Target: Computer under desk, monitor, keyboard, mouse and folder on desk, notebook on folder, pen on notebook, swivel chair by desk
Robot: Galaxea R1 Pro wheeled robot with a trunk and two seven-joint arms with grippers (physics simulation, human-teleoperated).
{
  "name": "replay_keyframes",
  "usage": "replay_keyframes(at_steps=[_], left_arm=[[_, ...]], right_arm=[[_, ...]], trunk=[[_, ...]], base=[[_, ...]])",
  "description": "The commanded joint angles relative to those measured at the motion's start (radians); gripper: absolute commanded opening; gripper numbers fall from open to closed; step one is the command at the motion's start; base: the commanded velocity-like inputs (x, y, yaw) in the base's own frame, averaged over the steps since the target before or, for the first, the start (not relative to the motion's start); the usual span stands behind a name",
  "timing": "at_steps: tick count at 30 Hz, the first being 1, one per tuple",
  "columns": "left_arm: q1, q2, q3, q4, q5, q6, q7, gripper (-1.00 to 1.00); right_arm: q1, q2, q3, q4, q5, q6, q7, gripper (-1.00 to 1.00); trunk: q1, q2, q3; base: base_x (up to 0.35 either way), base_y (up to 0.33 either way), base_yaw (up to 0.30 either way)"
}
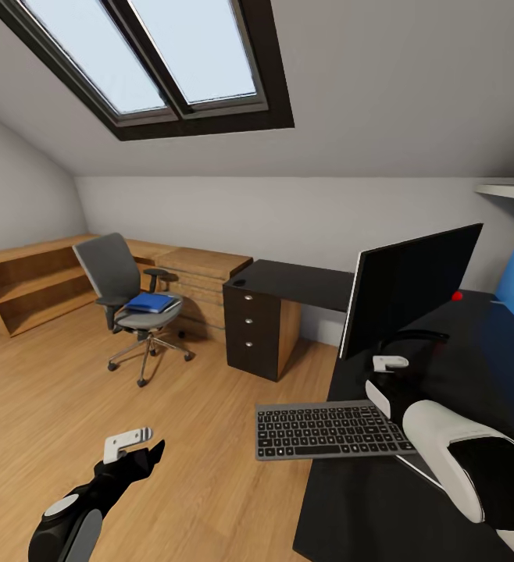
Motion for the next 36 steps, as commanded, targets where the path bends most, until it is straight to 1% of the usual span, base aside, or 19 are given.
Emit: replay_keyframes(at_steps=[1,7,18,28,35,36], left_arm=[[-0.001,0.000,-0.001,-0.002,0.011,0.004,0.008,1.00],[-0.001,-0.001,-0.001,-0.004,0.012,0.004,0.008,1.00],[-0.001,-0.001,-0.002,-0.006,0.012,0.003,0.008,1.00],[-0.001,-0.001,-0.002,-0.006,0.012,0.003,0.008,1.00],[-0.001,-0.002,-0.003,-0.006,0.011,0.001,0.009,1.00],[-0.001,-0.002,-0.004,-0.006,0.011,0.001,0.009,1.00]], right_arm=[[0.000,-0.001,0.009,-0.002,-0.009,0.010,-0.005,1.00],[0.000,-0.002,0.008,-0.003,-0.009,0.021,-0.006,1.00],[0.000,-0.002,0.008,-0.004,-0.009,0.022,-0.007,1.00],[0.000,-0.002,0.009,-0.005,-0.008,0.019,-0.007,1.00],[0.000,-0.002,0.010,-0.005,-0.007,0.020,-0.013,1.00],[0.000,-0.002,0.010,-0.005,-0.007,0.020,-0.020,1.00]], trunk=[[0.000,-0.001,-0.001],[0.000,-0.001,-0.001],[0.042,-0.078,-0.036],[0.042,-0.078,-0.036],[0.069,-0.127,-0.057],[0.069,-0.127,-0.057]], base=[[0.007,0.000,0.000],[0.002,0.000,0.000],[0.000,0.000,0.000],[0.000,0.000,0.000],[0.000,0.000,0.000],[0.000,0.000,0.000]])
